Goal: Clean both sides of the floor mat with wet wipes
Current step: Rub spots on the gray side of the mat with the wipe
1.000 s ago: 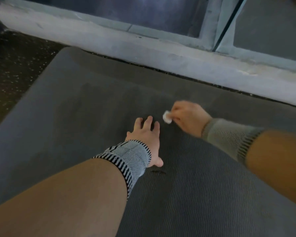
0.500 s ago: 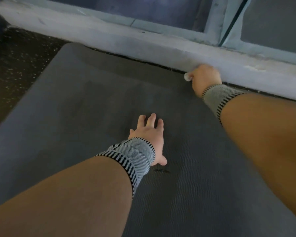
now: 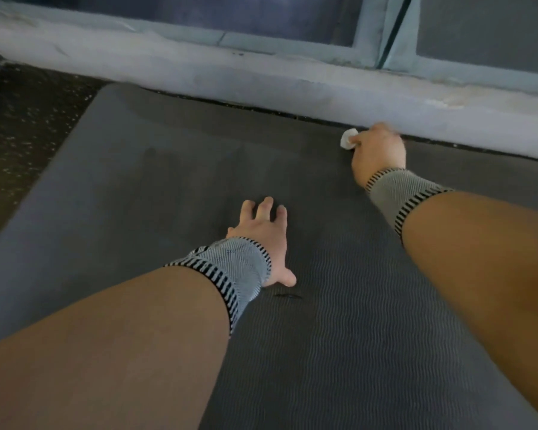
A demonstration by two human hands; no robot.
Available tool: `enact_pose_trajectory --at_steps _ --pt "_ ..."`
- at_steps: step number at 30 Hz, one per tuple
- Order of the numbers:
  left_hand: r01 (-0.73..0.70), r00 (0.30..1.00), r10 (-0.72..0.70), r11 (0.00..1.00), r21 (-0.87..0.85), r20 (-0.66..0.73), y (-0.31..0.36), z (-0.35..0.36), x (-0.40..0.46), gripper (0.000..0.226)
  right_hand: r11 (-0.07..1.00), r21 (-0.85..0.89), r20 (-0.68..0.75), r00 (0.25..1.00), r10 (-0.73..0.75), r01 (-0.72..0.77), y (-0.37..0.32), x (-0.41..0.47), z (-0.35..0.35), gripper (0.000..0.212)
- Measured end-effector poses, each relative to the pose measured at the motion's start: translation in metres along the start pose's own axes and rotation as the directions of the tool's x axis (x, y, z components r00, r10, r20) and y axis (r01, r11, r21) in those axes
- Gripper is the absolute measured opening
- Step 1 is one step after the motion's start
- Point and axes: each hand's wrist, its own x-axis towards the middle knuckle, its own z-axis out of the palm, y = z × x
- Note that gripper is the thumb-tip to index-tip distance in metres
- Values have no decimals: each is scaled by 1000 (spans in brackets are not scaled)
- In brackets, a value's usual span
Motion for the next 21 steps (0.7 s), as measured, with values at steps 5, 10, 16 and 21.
enact_pose_trajectory --at_steps 5,10,16,21 --pt "5 1000 -5 1000 16 18 3 -1 0 123 943 74 75 941 -331 326 20 -74 -9 25" --pt "0 1000 1 1000 26 -15 0 3 0 123 998 -50 67 997 28 -25 39 10 -13 25" --pt "5 1000 -5 1000 15 3 2 0 1 123 980 143 13 990 -141 138 27 -99 -17 23" --pt "-15 1000 16 999 37 -21 -2 2 3 124 914 112 87 913 -400 390 -9 -64 -5 21"
